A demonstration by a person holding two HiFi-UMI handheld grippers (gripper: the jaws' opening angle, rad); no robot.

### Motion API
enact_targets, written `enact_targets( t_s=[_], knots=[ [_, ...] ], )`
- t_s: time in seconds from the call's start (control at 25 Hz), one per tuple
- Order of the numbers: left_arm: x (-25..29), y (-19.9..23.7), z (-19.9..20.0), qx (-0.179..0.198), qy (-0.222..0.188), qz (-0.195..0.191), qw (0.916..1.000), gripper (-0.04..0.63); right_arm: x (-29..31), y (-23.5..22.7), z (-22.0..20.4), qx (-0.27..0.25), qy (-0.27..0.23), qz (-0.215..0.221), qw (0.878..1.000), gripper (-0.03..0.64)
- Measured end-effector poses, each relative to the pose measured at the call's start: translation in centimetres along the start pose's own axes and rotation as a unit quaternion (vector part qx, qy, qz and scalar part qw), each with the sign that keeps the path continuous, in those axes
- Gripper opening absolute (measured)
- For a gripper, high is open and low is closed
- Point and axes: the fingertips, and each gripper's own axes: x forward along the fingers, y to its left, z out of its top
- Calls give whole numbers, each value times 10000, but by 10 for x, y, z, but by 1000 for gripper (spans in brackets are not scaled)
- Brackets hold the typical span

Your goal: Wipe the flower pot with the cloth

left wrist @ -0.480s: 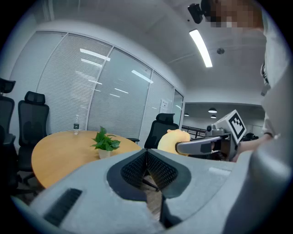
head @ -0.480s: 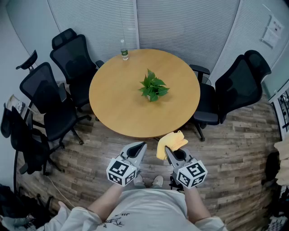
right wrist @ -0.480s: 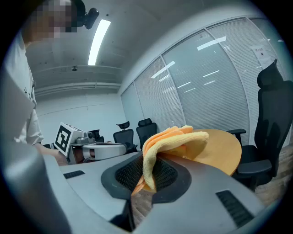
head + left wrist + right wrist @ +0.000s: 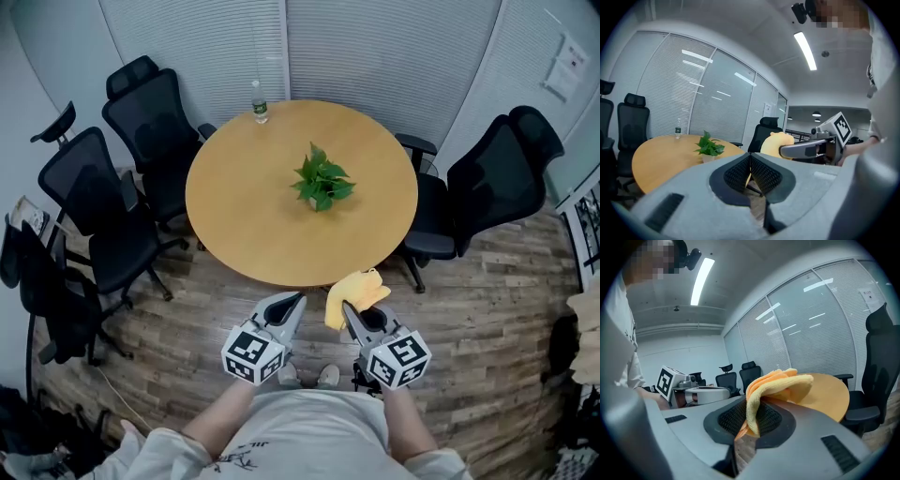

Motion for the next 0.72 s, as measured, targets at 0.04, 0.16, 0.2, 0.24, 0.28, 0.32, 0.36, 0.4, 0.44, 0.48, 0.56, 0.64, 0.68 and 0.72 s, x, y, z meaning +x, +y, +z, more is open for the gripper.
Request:
enact_targets(
  t_s=[0.04,0.16,0.2,0.24,0.28,0.32,0.36,0.4,0.44,0.48,0.56,0.64,0.68,0.72],
  knots=[
    [-1,2,0,4,-2,-16,10000,11,2,2,0,-4,-5,-11,10000,49],
    [-5,8,3,27,-12,-98,9999,11,9,7,1,65,-13,-22,10000,50],
    [-6,10,3,38,-23,-132,9999,11,12,9,1,90,-12,-20,10000,51],
    [-8,13,4,54,-34,-164,9998,11,15,12,1,89,-14,-27,10000,51],
    [-10,15,4,80,-40,-193,9998,11,18,14,1,67,-27,-50,10000,51],
    [-13,18,4,117,-38,-220,9997,11,19,17,2,41,-57,-87,9999,51],
    [-15,20,4,160,-30,-245,9996,11,21,20,3,23,-95,-129,9999,52],
    [-17,23,4,197,-22,-272,9994,11,22,22,4,15,-131,-171,9998,52],
    [-18,25,3,217,-17,-305,9993,11,23,24,4,19,-159,-216,9996,52],
    [-20,27,3,226,-17,-344,9992,11,24,25,3,33,-174,-264,9995,52],
    [-22,29,2,231,-18,-422,9988,11,26,27,-1,88,-173,-358,9992,52],
    [-22,32,0,208,0,-484,9986,11,28,27,-6,178,-145,-449,9987,52],
    [-22,32,-2,198,13,-514,9985,11,29,26,-9,221,-132,-474,9985,52],
    [-21,34,-2,197,25,-542,9983,11,30,25,-10,254,-128,-489,9984,52]
  ],
)
